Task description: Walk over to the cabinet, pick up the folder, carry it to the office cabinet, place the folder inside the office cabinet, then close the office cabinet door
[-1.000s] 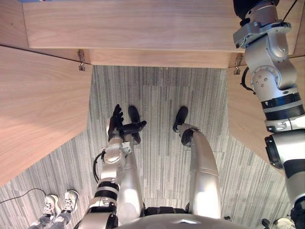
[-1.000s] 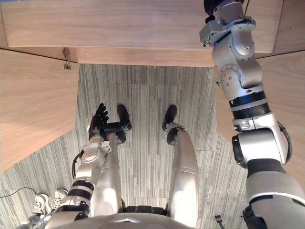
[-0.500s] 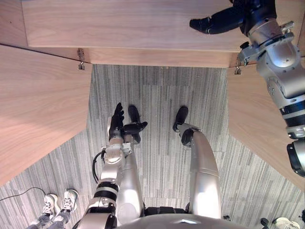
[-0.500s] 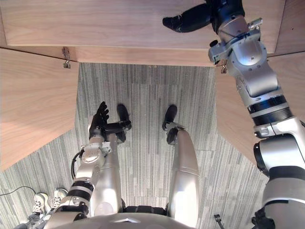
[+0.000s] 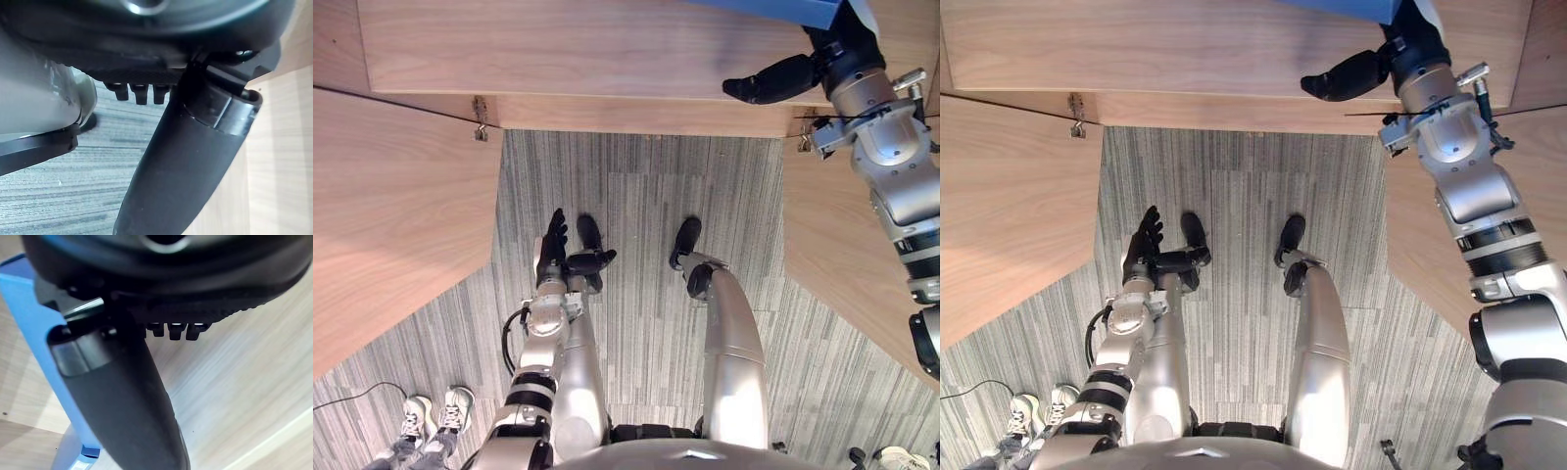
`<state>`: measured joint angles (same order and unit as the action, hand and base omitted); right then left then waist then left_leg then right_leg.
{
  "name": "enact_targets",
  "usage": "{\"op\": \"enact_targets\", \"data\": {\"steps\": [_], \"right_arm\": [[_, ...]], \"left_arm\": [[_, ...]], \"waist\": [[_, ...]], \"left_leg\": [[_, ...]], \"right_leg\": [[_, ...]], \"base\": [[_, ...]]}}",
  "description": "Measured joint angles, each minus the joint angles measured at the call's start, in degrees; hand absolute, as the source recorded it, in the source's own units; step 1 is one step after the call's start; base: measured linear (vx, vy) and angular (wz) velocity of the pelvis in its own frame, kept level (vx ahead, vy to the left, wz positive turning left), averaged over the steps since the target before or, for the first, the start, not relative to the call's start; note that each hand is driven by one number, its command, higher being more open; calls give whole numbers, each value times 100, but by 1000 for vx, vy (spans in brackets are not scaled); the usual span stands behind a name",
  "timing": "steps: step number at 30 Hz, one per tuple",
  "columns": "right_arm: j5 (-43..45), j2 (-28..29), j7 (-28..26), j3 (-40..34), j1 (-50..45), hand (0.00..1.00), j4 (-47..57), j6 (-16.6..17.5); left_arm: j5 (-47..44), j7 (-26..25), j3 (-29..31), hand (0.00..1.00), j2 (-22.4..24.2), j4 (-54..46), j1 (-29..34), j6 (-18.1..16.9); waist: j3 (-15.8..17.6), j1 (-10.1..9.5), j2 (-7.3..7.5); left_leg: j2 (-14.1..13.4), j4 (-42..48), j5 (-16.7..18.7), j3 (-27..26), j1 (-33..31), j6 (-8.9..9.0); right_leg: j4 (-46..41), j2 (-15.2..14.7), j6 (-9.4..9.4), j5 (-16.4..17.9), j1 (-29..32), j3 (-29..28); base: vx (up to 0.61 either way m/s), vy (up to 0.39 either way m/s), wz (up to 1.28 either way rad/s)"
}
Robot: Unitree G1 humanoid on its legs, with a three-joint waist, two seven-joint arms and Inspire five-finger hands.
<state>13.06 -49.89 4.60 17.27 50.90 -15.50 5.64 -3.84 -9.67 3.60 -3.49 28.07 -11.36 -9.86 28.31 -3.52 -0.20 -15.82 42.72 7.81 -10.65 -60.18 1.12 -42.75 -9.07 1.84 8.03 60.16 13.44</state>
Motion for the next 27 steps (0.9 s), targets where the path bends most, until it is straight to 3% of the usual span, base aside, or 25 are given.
{"op": "enact_targets", "data": {"steps": [7,10,15,20,27], "right_arm": [[-665,131,615,-1186,-299,100,14,-128],[-994,582,1109,-2083,-466,100,235,-344],[-1301,1174,1832,-2852,-576,100,521,-529],[-1457,1514,2217,-3249,-729,100,788,-719],[-1807,1717,2361,-3399,-1092,100,1224,-836]], "left_arm": [[5,-123,15,100,-7,-100,-5,16],[7,-175,23,100,-1,-112,-9,46],[8,-288,247,100,113,-151,-10,160],[8,-380,274,100,150,-177,-10,187],[11,-405,392,100,204,-219,-25,191]], "waist": [[0,-47,0],[0,-40,0],[1,31,0],[2,40,1],[5,37,5]], "left_leg": [[-12,65,33,10,-111,-23],[-12,65,33,13,-112,-23],[-14,64,33,14,-113,-23],[-24,66,33,14,-117,-23],[-30,98,38,28,-185,-30]], "right_leg": [[-11,4,-36,-25,96,-34],[-6,6,-37,-26,96,-34],[-2,10,-39,-28,98,-39],[-1,27,-41,-29,106,-48],[-15,31,-43,-31,159,-45]], "base": [[22,62,-2],[22,55,0],[26,54,0],[21,47,-1],[27,54,0]]}}
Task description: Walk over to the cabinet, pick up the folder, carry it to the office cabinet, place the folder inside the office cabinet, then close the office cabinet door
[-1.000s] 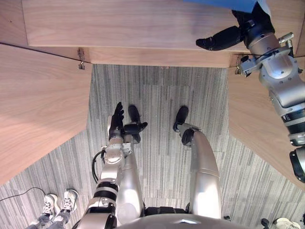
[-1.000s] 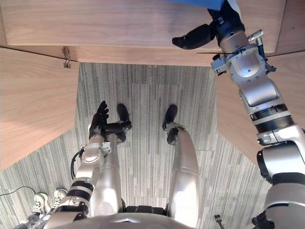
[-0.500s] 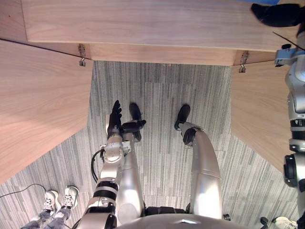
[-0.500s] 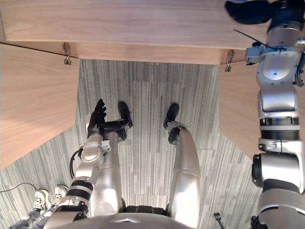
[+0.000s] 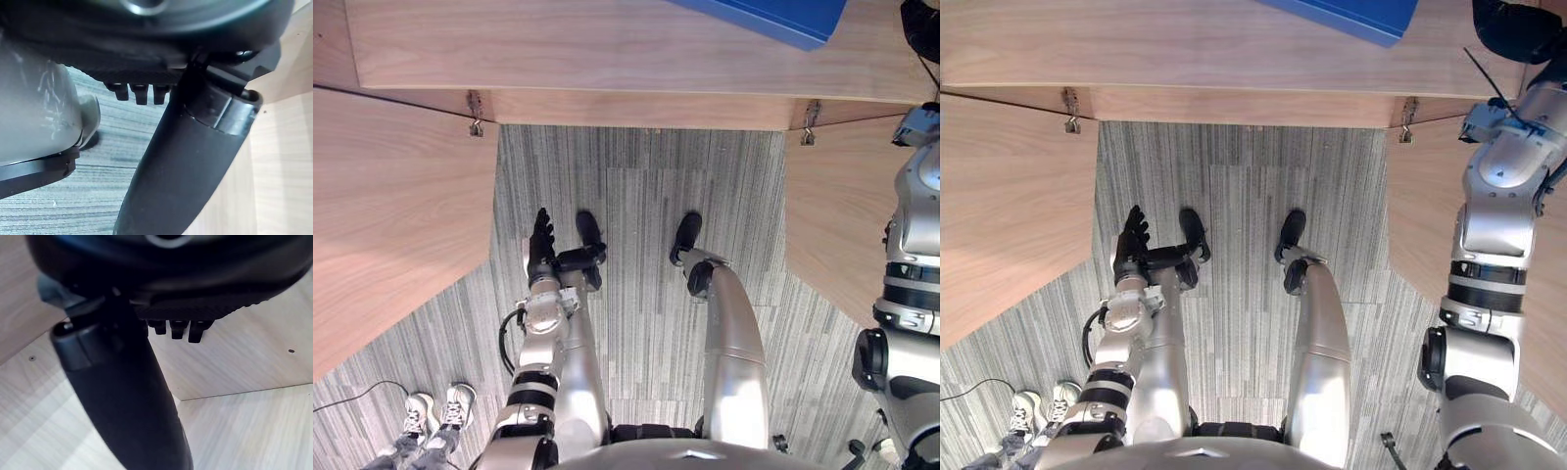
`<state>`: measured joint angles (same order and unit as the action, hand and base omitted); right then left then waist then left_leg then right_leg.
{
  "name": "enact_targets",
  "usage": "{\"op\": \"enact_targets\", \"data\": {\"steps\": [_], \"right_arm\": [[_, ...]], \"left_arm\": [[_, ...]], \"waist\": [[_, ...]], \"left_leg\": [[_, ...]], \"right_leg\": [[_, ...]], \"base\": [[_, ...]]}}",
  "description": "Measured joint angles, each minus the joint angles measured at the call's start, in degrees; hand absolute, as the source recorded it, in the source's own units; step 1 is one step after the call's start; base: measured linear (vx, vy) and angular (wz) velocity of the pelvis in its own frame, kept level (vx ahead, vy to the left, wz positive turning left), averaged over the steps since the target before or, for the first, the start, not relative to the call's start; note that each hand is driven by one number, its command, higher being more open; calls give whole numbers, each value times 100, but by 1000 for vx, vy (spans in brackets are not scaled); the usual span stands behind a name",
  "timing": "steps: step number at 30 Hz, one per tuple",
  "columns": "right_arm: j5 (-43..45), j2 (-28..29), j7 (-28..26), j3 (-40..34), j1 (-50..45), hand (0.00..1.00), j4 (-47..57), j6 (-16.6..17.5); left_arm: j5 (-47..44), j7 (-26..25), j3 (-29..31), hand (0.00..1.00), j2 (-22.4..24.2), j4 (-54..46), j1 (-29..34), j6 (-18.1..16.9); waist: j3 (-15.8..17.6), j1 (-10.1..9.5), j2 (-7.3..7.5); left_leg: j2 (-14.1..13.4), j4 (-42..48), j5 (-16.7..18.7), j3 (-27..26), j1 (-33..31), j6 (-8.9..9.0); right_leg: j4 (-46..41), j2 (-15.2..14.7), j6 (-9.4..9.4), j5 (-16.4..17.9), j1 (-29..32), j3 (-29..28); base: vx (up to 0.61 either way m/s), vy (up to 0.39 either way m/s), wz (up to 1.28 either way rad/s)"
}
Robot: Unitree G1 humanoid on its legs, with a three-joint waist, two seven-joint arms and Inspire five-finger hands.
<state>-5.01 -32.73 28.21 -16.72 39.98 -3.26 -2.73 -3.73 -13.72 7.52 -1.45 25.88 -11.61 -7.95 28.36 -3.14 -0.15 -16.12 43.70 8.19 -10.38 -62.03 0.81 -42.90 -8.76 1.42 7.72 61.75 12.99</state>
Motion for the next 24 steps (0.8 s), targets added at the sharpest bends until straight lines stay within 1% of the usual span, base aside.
{"op": "enact_targets", "data": {"steps": [5,8,11,12,16,17,22,24], "right_arm": [[1,351,67,-6,-342,100,493,5],[10,620,73,87,-717,100,879,97],[53,830,-64,520,-1176,100,1336,301],[60,901,-162,723,-1371,100,1513,437],[59,1226,-481,1235,-1770,100,1777,769],[66,1315,-554,1402,-1909,100,1818,830],[86,1702,-942,2068,-2435,100,1877,999],[202,1837,-1181,2527,-2618,100,1871,1053]], "left_arm": [[79,-6,21,100,1,3,-2,10],[110,-6,26,100,-4,-1,-3,38],[110,-6,44,100,-28,18,-3,56],[110,-5,47,100,-29,22,-2,57],[110,5,45,100,-34,29,3,62],[110,8,44,100,-18,37,13,63],[126,65,-17,100,-17,178,98,62],[210,130,-38,100,-14,272,165,62]], "waist": [[2,12,2],[3,15,3],[6,48,9],[7,50,10],[21,56,36],[21,48,37],[15,73,47],[0,79,74]], "left_leg": [[-11,54,18,-1,-1,-19],[-24,124,49,-2,2,-10],[-42,199,84,-17,26,-9],[-49,231,96,-19,35,-5],[-57,297,126,-23,106,-2],[-69,341,194,-27,146,33],[-71,456,346,-67,488,12],[-34,461,424,-139,731,-8]], "right_leg": [[-37,2,-1,1,0,-15],[-89,2,-3,3,-1,-35],[-159,7,-4,4,-2,-75],[-187,6,-18,14,-4,-85],[-243,5,-44,31,-62,-114],[-245,6,-59,46,-113,-112],[-267,-24,-145,103,-479,-150],[-289,-77,-192,153,-679,-203]], "base": [[17,50,-2],[5,57,-3],[-3,51,-6],[-8,46,-4],[-16,44,-3],[-15,53,-4],[11,67,-3],[41,45,0]]}}
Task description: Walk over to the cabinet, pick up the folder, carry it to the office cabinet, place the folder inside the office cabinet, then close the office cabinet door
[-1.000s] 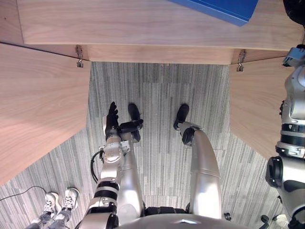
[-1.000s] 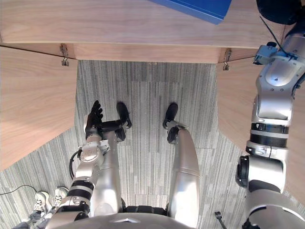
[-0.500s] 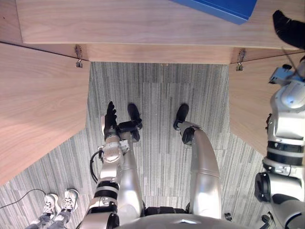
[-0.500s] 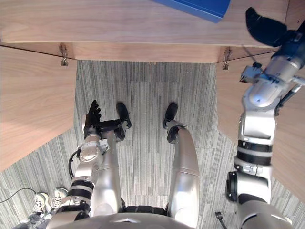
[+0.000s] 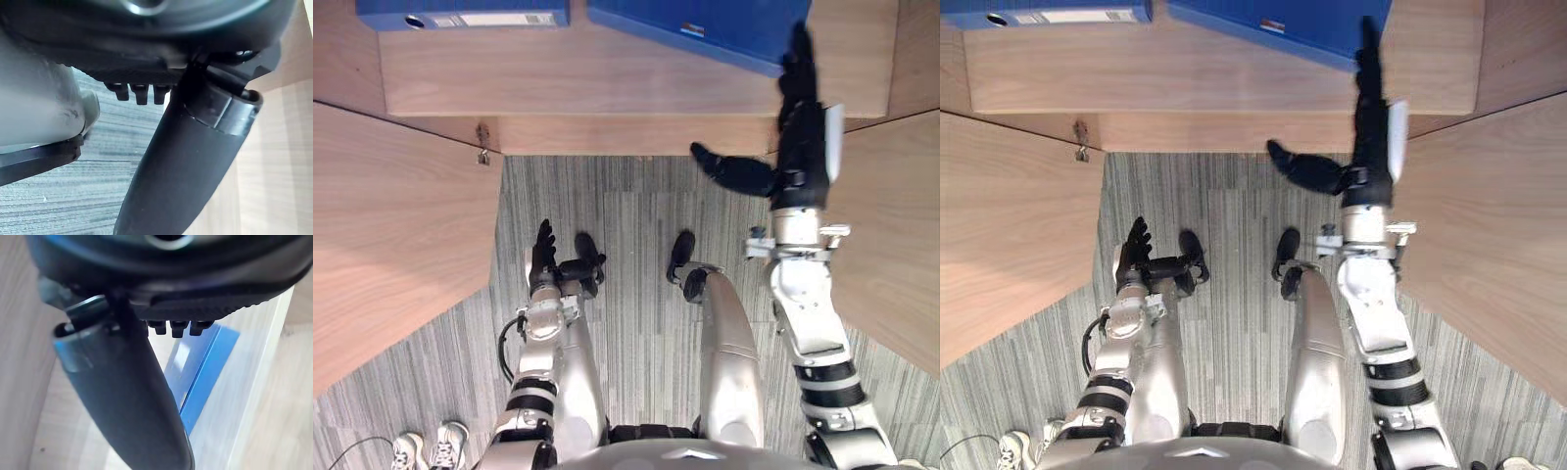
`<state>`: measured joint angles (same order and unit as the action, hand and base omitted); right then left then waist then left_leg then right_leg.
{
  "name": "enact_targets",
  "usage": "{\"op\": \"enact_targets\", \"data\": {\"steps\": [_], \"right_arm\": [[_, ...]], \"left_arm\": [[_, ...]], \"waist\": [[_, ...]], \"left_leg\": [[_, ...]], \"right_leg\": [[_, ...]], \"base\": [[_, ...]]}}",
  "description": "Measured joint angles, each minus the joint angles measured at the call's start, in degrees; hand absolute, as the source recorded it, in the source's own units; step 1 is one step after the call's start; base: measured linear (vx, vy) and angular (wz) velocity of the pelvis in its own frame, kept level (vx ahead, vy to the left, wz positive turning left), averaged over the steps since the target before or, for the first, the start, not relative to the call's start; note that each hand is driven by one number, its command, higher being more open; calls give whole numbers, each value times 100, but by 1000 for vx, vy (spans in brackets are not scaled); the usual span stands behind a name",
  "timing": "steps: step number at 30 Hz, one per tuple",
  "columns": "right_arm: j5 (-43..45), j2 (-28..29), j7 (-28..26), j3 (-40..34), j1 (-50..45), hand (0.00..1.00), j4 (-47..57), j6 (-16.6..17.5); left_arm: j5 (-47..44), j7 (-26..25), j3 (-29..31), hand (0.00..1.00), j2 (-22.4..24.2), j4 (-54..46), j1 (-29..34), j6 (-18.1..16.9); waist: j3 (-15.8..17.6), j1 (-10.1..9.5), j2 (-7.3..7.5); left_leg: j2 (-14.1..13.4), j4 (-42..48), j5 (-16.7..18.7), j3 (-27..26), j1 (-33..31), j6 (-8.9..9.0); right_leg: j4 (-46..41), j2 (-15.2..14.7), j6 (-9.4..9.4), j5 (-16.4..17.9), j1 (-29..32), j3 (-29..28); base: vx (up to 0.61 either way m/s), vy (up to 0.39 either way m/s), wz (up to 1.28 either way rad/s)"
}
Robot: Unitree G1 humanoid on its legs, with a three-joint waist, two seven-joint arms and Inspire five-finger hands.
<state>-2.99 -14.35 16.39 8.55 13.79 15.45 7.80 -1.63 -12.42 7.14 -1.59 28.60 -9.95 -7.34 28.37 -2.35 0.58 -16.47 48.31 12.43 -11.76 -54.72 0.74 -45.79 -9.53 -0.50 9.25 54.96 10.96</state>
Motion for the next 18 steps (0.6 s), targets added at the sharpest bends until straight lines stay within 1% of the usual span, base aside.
{"op": "enact_targets", "data": {"steps": [4,7,8,12,18], "right_arm": [[72,131,-410,731,-98,100,-141,19],[46,207,-664,1099,-15,100,-473,24],[21,257,-721,1140,47,0,-604,23],[-151,298,-780,1137,375,0,-1018,20],[-198,269,-836,1143,691,0,-1508,-6]], "left_arm": [[15,50,7,100,-1,105,79,21],[24,74,40,100,-2,173,124,29],[28,76,59,100,-5,196,131,29],[122,79,136,100,-9,302,146,28],[126,60,338,100,-44,432,225,32]], "waist": [[-22,-3,27],[-91,-23,56],[-103,-28,62],[-152,-34,60],[-249,-72,55]], "left_leg": [[39,33,86,-7,274,-52],[79,92,160,0,364,-83],[93,111,176,1,380,-99],[190,130,208,1,423,-115],[225,101,250,26,391,-100]], "right_leg": [[-5,-47,-43,78,-308,2],[-52,-105,-62,126,-433,16],[-68,-127,-72,138,-459,17],[-94,-228,-102,159,-518,21],[-83,-257,-107,167,-498,31]], "base": [[48,33,4],[46,37,8],[27,43,5],[2,47,9],[-8,12,2]]}}
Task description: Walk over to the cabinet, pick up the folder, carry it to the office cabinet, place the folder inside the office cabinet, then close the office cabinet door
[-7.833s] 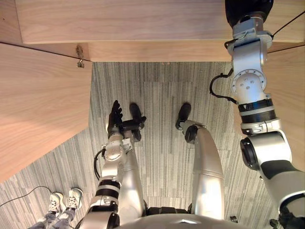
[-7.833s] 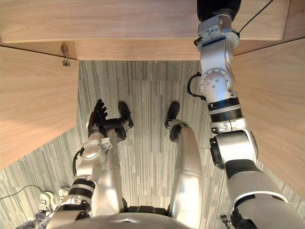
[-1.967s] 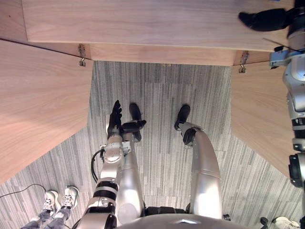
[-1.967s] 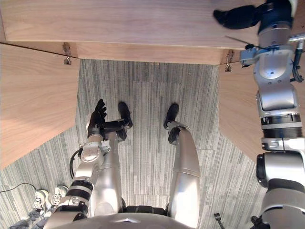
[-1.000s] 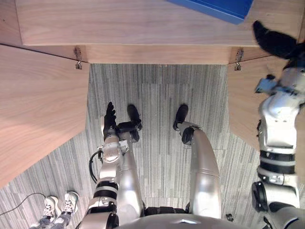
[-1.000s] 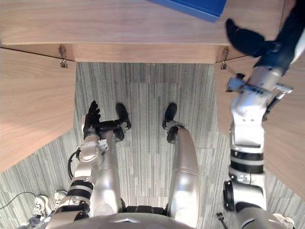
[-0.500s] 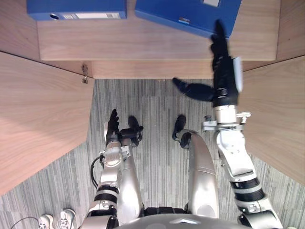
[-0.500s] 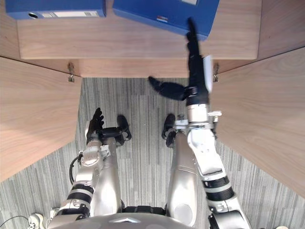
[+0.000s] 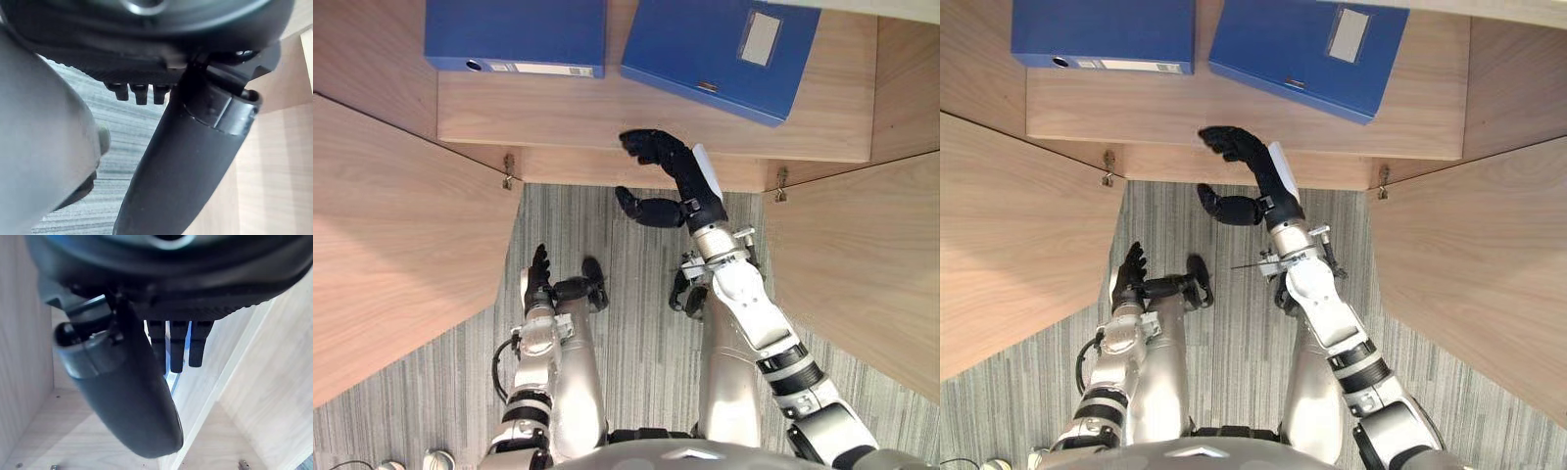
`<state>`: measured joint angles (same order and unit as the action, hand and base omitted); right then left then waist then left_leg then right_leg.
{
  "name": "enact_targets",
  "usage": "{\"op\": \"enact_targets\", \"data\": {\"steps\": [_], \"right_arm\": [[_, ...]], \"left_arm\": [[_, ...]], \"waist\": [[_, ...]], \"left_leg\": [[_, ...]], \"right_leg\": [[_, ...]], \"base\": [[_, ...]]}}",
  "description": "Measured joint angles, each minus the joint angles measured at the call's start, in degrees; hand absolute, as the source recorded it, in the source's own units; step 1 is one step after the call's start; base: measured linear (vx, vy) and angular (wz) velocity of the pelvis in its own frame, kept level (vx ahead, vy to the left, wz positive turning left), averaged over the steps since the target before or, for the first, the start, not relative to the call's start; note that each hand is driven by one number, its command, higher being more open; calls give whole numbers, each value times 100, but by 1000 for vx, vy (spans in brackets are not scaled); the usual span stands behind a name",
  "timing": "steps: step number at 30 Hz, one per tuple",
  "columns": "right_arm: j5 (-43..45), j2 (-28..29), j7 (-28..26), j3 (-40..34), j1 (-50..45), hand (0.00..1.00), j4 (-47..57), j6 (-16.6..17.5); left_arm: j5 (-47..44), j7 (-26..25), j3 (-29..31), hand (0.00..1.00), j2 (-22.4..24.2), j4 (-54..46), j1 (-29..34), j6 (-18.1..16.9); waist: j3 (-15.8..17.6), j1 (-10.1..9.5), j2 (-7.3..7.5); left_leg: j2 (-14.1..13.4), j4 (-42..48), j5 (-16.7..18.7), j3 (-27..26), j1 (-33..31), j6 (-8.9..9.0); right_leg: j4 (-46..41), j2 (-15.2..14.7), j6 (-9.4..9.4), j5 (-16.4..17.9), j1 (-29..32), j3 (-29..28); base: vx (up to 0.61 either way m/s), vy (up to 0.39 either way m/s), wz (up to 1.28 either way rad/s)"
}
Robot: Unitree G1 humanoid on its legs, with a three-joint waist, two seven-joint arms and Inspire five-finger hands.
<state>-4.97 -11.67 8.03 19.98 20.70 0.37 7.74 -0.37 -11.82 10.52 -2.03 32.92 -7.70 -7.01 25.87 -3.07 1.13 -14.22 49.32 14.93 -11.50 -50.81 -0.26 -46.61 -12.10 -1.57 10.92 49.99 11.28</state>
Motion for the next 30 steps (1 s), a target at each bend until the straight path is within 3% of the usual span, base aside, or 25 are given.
{"op": "enact_targets", "data": {"steps": [19,30], "right_arm": [[-404,-925,89,-105,668,0,-531,-217],[-370,-1301,288,-740,1071,0,-533,-224]], "left_arm": [[-3,32,-8,100,-111,-21,11,-43],[-24,106,-28,100,-171,-103,129,-56]], "waist": [[-2,-159,-10],[-1,-154,-10]], "left_leg": [[65,-236,-120,92,-213,-6],[102,-302,-122,77,-266,-8]], "right_leg": [[208,-18,1,4,118,150],[222,-48,-3,6,181,162]], "base": [[12,11,3],[6,15,1]]}}
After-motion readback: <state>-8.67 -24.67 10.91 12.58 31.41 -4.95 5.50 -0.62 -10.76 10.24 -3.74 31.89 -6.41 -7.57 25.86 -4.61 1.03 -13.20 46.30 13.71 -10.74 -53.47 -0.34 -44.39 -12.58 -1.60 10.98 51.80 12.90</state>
